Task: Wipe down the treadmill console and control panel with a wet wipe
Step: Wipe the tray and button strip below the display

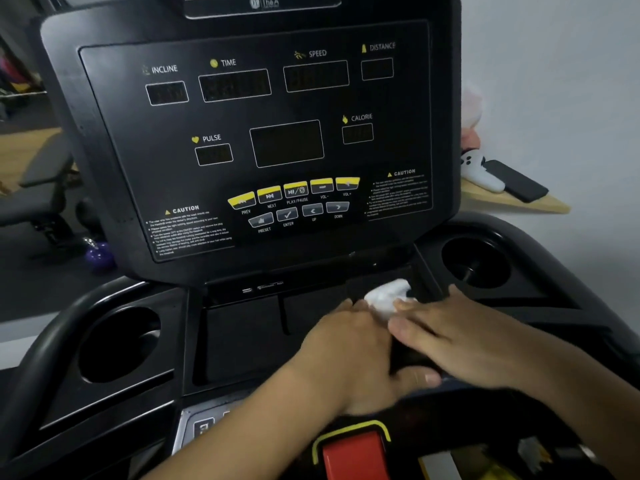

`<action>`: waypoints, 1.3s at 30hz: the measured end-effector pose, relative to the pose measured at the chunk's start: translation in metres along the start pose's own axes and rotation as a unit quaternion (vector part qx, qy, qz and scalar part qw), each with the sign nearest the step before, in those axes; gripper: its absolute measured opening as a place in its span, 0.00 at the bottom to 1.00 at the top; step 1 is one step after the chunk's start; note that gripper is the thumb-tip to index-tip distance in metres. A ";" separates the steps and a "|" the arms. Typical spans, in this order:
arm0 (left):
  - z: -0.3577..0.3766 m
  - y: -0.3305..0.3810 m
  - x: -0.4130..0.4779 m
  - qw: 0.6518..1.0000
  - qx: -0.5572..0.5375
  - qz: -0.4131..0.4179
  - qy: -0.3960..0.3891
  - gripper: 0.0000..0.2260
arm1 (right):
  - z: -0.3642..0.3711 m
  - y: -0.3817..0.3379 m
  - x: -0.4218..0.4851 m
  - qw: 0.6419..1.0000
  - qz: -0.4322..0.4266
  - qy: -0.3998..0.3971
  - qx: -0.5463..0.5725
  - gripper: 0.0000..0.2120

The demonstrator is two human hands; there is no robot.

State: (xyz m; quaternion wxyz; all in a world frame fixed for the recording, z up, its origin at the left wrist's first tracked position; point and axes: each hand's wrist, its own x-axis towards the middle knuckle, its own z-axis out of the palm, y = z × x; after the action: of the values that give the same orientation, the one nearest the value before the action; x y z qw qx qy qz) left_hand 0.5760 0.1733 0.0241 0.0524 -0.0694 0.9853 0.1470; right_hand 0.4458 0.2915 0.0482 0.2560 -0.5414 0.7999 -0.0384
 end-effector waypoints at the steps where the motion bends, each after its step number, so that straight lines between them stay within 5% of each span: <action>1: 0.002 -0.002 -0.005 1.000 -0.020 0.006 0.012 0.35 | 0.001 0.000 -0.005 1.000 -0.004 -0.008 0.004 0.45; 6: -0.002 -0.010 0.024 0.995 0.085 -0.047 -0.014 0.38 | -0.009 0.004 0.027 0.998 0.018 0.001 0.063 0.39; 13: 0.015 -0.010 0.000 0.985 0.167 -0.036 0.027 0.39 | 0.003 0.000 0.001 1.000 0.005 -0.004 -0.005 0.43; 24: 0.008 -0.005 0.001 0.998 -0.001 0.027 0.057 0.26 | 0.002 -0.011 -0.007 1.000 -0.003 0.005 -0.023 0.44; 29: 0.010 -0.004 0.038 0.995 0.096 0.001 -0.016 0.38 | -0.011 -0.015 0.021 0.997 0.064 0.034 0.001 0.39; 34: 0.000 0.005 0.030 0.999 0.040 0.024 -0.009 0.26 | -0.006 -0.015 0.010 0.997 0.042 0.019 0.064 0.34; 39: 0.011 0.006 0.045 0.997 0.064 0.026 -0.018 0.31 | 0.000 -0.013 0.024 0.993 0.067 0.049 0.081 0.38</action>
State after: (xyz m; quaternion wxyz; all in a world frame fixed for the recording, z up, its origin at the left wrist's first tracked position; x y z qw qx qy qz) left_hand 0.5312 0.1770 0.0098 0.0705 -0.0378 0.9931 0.0862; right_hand 0.4505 0.2651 0.0439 0.2614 -0.4616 0.8402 -0.1128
